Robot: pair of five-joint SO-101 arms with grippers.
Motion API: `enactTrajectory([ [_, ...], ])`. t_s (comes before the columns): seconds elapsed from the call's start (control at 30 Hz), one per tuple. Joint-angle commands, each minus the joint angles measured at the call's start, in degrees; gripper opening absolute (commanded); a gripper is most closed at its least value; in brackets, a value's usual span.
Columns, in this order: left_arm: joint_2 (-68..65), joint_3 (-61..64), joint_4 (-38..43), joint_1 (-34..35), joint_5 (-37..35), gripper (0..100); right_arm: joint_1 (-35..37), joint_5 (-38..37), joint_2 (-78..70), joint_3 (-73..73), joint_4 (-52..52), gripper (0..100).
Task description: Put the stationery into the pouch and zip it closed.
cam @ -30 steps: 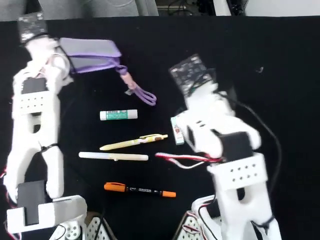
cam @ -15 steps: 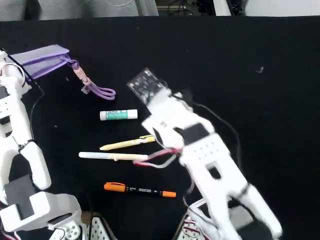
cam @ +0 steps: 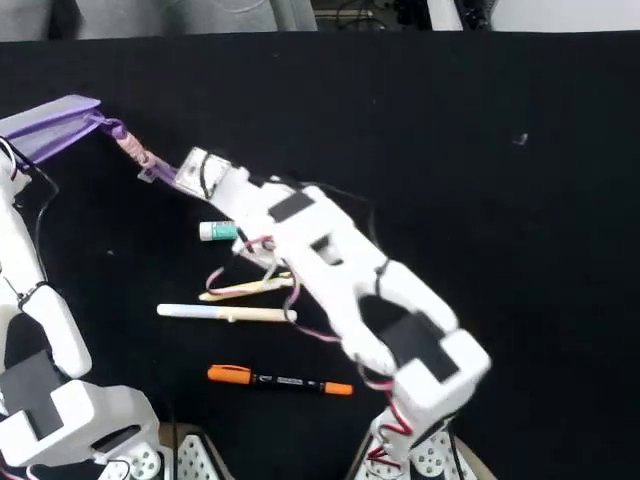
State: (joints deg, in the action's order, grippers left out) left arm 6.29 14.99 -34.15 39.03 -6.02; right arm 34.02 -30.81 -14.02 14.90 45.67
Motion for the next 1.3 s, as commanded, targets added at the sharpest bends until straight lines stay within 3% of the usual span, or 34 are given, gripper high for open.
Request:
enactTrajectory([
  [0.0, 0.62, -3.91, 1.58, 0.13, -0.79, 3, 1.76, -3.78, -3.91, -10.07, 3.16, 47.0],
  [0.2, 0.62, -3.47, 1.67, 0.48, -0.79, 3, 1.93, -4.13, -15.16, -24.48, 8.62, 47.0],
  [0.63, 0.62, -3.38, 1.49, 0.22, -0.62, 3, 2.99, -4.13, -36.62, -54.20, 31.12, 46.6],
  [0.73, 0.62, -3.38, 1.49, 0.22, -0.79, 3, 3.16, -4.13, -39.87, -60.00, 34.73, 39.3],
  [1.0, 0.62, -3.56, 1.32, -3.12, -0.53, 3, 2.90, -3.69, -45.05, -75.30, 45.45, 4.3],
  [1.27, 1.23, -6.90, -3.52, -6.29, -0.44, 3, 1.14, 2.02, -46.29, -90.77, 54.07, 4.3],
])
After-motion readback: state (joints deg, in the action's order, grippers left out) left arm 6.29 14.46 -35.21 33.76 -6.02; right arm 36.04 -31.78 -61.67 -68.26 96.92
